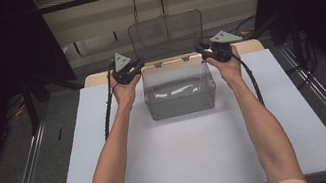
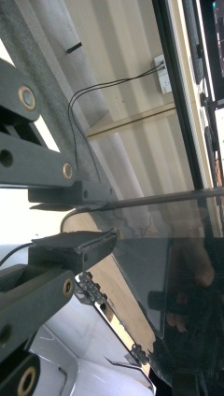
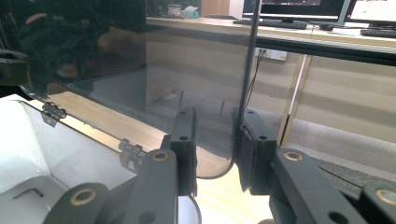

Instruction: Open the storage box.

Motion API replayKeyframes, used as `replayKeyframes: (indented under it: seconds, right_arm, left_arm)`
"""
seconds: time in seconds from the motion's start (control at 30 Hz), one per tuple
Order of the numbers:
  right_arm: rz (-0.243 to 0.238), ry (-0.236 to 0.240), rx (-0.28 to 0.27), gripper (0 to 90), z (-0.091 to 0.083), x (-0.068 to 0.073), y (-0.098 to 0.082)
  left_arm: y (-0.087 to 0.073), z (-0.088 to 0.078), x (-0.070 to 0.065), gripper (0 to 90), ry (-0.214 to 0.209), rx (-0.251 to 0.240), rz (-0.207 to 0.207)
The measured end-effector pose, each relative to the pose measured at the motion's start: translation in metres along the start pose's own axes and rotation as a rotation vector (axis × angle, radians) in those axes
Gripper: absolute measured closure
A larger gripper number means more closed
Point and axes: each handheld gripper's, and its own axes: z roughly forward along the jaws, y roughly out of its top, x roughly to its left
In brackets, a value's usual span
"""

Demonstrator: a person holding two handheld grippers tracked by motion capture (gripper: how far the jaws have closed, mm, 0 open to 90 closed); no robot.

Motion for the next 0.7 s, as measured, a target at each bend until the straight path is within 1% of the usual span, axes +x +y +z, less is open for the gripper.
replayKeyframes:
  seconds: [0.03,0.1,0.23,0.3,0.33,0.43,0.5,0.6,0.7]
  right_arm:
    - [0.000,-0.001,-0.001,70.0,0.0004,0.0001,-0.0001]
    - [0.002,-0.003,-0.003,68.8,0.0012,0.0006,-0.0003]
    - [0.000,-0.002,0.002,67.0,0.0022,0.0010,-0.0003]
    - [-0.001,-0.003,0.000,66.0,0.0029,0.0011,-0.0006]
    - [0.004,-0.003,0.000,65.4,0.0033,0.0014,-0.0009]
    - [0.015,0.000,-0.003,63.9,0.0053,0.0011,-0.0022]
    - [0.024,-0.002,0.001,62.6,0.0065,0.0015,-0.0023]
    - [0.019,0.001,0.009,62.3,0.0079,0.0010,-0.0015]
    - [0.020,0.001,0.010,62.3,0.0088,0.0001,-0.0014]
  left_arm:
    - [0.0000,0.0005,-0.0003,75.1,0.002,-0.002,-0.006]
    - [-0.0001,0.0011,-0.0004,73.9,0.004,0.003,0.000]
    - [0.0001,0.0023,-0.0007,72.8,0.002,0.003,-0.005]
    - [-0.0003,0.0029,-0.0010,70.7,0.002,0.008,-0.002]
    - [-0.0005,0.0033,-0.0018,69.8,0.003,0.011,-0.009]
    - [-0.0010,0.0051,-0.0024,67.7,0.009,0.010,-0.011]
    - [-0.0016,0.0055,-0.0019,67.0,0.003,0.013,-0.014]
    - [-0.0011,0.0054,-0.0015,66.8,0.003,0.019,0.002]
    - [-0.0016,0.0064,-0.0008,64.8,-0.007,0.020,-0.010]
